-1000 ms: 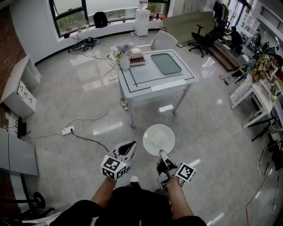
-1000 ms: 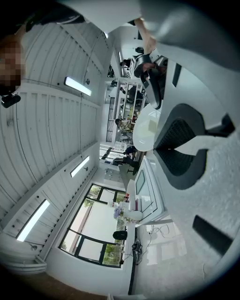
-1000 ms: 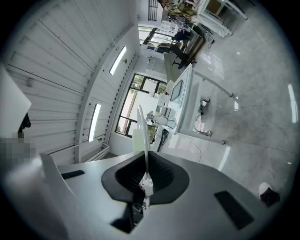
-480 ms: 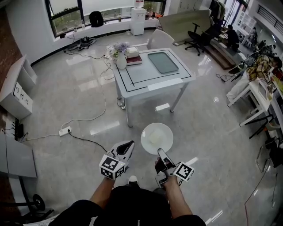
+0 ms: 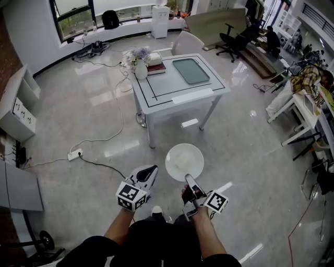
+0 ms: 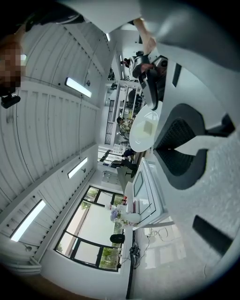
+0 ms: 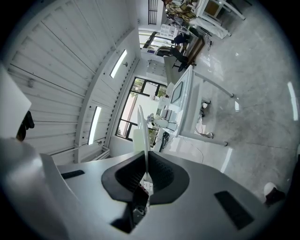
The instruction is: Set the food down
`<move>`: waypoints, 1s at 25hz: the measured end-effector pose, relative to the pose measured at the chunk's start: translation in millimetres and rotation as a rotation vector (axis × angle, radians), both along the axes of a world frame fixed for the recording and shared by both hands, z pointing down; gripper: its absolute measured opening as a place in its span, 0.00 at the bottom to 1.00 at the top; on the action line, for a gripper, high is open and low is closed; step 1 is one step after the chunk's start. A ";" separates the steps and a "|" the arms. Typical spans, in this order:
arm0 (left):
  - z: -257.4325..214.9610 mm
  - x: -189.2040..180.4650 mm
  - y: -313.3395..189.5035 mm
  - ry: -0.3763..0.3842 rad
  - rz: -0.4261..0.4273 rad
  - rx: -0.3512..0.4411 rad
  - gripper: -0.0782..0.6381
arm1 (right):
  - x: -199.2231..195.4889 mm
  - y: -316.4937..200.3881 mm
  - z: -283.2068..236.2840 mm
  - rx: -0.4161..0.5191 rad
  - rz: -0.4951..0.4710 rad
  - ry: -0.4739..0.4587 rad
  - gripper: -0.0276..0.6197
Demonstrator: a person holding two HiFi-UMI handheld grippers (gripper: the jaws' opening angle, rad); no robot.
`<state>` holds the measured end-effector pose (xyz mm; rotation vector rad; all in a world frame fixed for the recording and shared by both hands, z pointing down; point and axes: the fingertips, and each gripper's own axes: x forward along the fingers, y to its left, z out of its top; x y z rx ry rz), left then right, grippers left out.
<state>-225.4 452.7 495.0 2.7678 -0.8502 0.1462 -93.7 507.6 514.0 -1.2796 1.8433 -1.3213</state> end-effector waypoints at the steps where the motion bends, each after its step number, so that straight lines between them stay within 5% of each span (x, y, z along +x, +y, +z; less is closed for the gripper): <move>1: 0.2 0.9 -1.4 -0.002 0.004 -0.003 0.12 | -0.1 -0.6 0.0 -0.001 0.003 -0.004 0.07; 11: 17.7 18.2 -20.1 -0.021 0.034 -0.048 0.12 | 15.6 -14.2 21.0 -0.078 0.042 -0.048 0.07; 25: 28.4 58.8 -119.7 -0.053 0.026 -0.070 0.12 | 54.5 -111.2 39.2 -0.128 0.023 -0.064 0.07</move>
